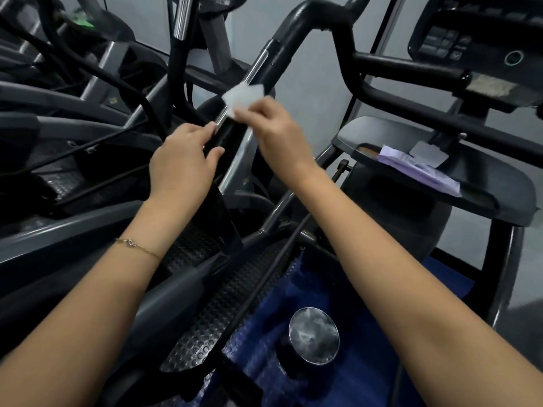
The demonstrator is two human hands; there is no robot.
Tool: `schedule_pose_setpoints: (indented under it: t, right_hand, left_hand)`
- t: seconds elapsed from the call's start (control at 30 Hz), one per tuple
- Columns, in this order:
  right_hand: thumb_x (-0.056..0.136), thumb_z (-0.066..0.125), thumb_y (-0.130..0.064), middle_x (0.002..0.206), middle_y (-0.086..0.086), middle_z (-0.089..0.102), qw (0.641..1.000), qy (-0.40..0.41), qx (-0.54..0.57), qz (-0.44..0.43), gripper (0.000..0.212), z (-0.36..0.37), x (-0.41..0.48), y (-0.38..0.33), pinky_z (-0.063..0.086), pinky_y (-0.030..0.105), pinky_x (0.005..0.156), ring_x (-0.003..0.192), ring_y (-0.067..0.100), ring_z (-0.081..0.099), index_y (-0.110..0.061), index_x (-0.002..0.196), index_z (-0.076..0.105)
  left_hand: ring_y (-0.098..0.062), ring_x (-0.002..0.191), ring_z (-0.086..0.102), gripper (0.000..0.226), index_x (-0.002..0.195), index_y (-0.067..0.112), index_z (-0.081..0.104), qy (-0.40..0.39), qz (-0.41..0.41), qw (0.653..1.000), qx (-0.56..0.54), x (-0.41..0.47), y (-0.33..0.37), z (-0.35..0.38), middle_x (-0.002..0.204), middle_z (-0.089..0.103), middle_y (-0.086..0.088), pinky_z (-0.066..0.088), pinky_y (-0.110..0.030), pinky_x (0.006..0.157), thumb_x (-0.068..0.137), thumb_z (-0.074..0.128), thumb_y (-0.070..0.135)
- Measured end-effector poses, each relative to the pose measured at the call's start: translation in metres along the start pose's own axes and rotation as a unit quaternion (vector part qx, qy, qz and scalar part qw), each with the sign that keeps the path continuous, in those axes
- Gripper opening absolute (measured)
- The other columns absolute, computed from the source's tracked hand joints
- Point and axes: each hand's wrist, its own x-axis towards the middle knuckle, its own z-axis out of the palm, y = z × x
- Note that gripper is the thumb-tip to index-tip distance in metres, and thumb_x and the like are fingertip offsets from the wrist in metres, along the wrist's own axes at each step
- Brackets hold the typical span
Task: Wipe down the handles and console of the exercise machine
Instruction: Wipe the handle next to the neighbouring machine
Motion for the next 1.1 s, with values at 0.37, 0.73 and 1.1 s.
schedule_pose_setpoints:
  t: [0.37, 0.73, 1.1]
  right_hand:
    - [0.086, 0.060, -0.010, 0.091, 0.012, 0.060, 0.982, 0.156, 0.060, 0.084, 0.015, 0.009, 0.009, -0.009, 0.053, 0.030, 0.061, 0.071, 0.021, 0.058, 0.000, 0.091, 0.069]
    - [0.085, 0.062, 0.001, 0.101, 0.017, 0.069, 0.756, 0.259, 0.479, 0.364, 0.019, 0.044, -0.028, -0.053, 0.049, 0.039, 0.098, 0.099, 0.017, 0.061, 0.009, 0.101, 0.067]
    - [0.090, 0.056, -0.024, 0.084, -0.018, 0.051, 0.966, 0.151, 0.145, 0.153, 0.022, 0.018, -0.003, -0.014, 0.042, 0.016, 0.071, 0.073, -0.004, 0.047, -0.005, 0.096, 0.065]
  left_hand:
    - [-0.033, 0.110, 0.056, 0.039, 0.123, 0.013, 0.056, -0.043, -0.003, 0.998, 0.045, 0.016, 0.005, -0.004, 0.120, 0.058, -0.012, 0.042, -0.040, 0.090, 0.087, 0.064, 0.024]
    - [-0.033, 0.106, 0.058, 0.035, 0.115, 0.011, 0.057, -0.055, -0.004, 0.997, 0.057, 0.022, 0.007, -0.005, 0.116, 0.060, -0.012, 0.043, -0.040, 0.086, 0.084, 0.067, 0.023]
    - [-0.026, 0.106, 0.058, 0.040, 0.116, 0.014, 0.057, -0.074, -0.038, 0.997, 0.003, 0.034, 0.010, -0.006, 0.113, 0.062, -0.006, 0.045, -0.038, 0.088, 0.080, 0.070, 0.027]
